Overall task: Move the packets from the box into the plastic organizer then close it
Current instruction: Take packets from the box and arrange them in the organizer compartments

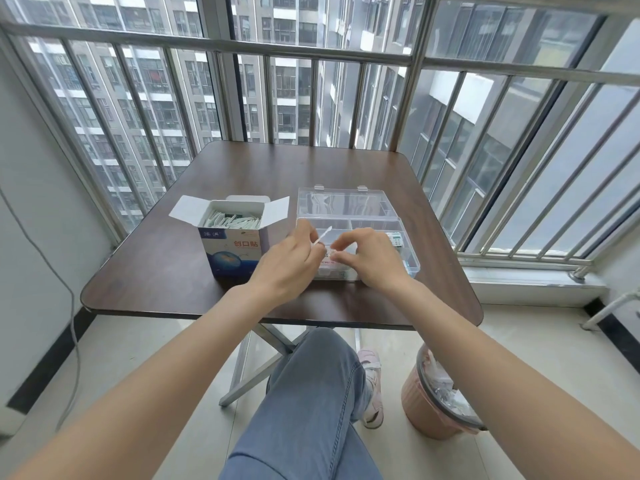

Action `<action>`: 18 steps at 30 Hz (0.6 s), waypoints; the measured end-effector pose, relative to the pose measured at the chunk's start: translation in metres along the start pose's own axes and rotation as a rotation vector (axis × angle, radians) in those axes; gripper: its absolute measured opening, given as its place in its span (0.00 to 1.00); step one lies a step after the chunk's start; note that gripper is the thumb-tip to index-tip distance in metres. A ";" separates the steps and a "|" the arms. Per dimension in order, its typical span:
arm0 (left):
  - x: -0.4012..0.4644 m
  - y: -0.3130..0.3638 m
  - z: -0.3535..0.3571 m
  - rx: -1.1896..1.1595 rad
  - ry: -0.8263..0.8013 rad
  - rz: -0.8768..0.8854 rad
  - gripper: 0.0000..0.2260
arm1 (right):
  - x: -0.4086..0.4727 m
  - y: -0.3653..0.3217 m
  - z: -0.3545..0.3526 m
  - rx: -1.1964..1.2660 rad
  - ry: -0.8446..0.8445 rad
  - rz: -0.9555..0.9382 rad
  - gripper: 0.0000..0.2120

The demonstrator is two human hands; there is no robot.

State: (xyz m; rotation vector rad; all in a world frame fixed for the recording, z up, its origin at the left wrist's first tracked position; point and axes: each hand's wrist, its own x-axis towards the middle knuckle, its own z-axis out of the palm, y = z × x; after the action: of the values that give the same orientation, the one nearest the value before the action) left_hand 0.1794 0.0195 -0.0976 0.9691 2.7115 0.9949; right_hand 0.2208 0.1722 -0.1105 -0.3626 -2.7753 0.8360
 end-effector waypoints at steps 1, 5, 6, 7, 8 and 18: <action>0.000 0.000 0.000 -0.002 -0.010 -0.002 0.04 | 0.000 0.001 -0.003 0.015 0.023 -0.017 0.07; 0.002 -0.004 -0.002 0.008 -0.022 0.052 0.10 | -0.005 0.000 -0.023 0.236 0.047 -0.106 0.09; 0.004 -0.005 -0.002 0.028 -0.042 0.078 0.11 | -0.007 -0.001 -0.028 0.280 0.003 -0.127 0.11; 0.006 -0.005 -0.003 0.038 -0.062 0.106 0.12 | -0.009 -0.003 -0.031 0.308 -0.042 -0.144 0.11; 0.008 -0.005 -0.003 0.043 -0.071 0.136 0.12 | -0.011 -0.005 -0.033 0.328 -0.063 -0.160 0.09; 0.015 -0.006 -0.001 0.074 0.182 0.089 0.06 | -0.002 0.004 -0.013 0.217 0.081 -0.010 0.04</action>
State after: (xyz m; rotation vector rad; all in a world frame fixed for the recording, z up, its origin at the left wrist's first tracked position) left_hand 0.1642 0.0239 -0.0985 1.0705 2.8948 1.0544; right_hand 0.2274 0.1812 -0.1022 -0.3347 -2.5780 1.0826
